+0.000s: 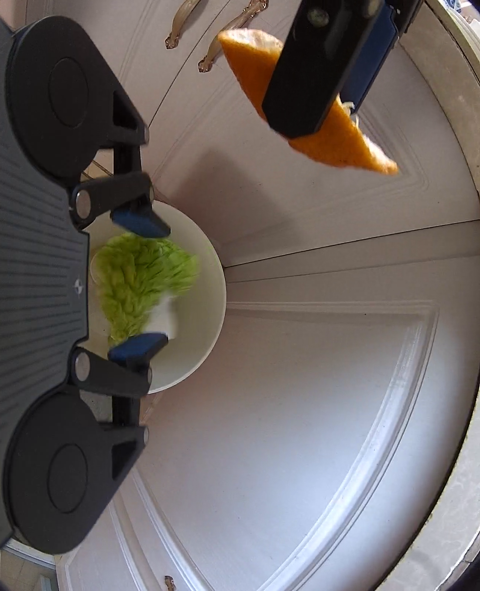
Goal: Collect trash
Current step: 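Open the right tool over the bin while the left tool drops its orange peel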
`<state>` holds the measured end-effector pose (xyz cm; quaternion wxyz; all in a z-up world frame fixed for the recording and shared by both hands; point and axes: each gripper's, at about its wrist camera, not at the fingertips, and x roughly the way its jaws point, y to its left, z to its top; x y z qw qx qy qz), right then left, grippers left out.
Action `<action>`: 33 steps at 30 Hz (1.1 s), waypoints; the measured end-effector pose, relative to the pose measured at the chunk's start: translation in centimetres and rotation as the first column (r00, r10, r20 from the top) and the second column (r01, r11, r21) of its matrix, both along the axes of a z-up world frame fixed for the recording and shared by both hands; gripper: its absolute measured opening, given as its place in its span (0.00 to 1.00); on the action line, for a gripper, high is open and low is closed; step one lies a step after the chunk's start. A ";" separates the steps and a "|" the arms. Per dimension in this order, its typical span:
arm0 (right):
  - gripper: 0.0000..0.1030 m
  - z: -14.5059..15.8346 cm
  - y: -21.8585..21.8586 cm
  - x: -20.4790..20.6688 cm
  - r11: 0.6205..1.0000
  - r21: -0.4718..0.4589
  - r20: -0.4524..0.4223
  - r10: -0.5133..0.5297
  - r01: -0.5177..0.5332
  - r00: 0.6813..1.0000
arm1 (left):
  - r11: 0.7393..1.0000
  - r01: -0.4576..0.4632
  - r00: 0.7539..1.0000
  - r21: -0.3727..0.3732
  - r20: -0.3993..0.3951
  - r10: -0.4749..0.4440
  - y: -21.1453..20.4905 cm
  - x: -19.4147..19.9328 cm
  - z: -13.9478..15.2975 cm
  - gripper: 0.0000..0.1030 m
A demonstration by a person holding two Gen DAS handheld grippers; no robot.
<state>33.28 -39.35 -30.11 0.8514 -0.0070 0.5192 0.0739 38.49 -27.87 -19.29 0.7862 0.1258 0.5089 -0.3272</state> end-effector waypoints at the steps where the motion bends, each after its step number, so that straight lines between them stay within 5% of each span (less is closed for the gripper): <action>1: 0.73 0.0 0.0 -0.1 1.000 0.001 0.000 -0.001 0.001 1.000 | 1.000 0.001 1.000 0.004 -0.001 -0.001 -0.2 0.1 -0.1 0.43; 4: 0.87 -0.1 -0.5 0.1 1.000 0.017 0.003 -0.001 0.001 1.000 | 1.000 0.002 1.000 0.013 -0.005 -0.002 -0.8 0.5 -0.7 0.43; 24: 0.95 -0.5 -2.8 -2.4 0.998 -0.025 -0.007 -0.055 0.055 0.998 | 0.993 0.013 0.993 0.117 -0.118 0.001 -5.6 2.0 -9.2 0.44; 27: 0.96 -0.4 -3.0 -3.1 0.998 -0.028 -0.007 -0.059 0.059 0.998 | 0.991 0.021 0.993 0.132 -0.122 -0.005 -6.2 2.1 -10.2 0.49; 33: 0.96 -0.2 -3.2 -3.6 0.996 -0.028 -0.010 -0.085 0.085 0.996 | 0.990 0.020 0.995 0.136 -0.096 -0.007 -6.8 2.2 -10.4 0.79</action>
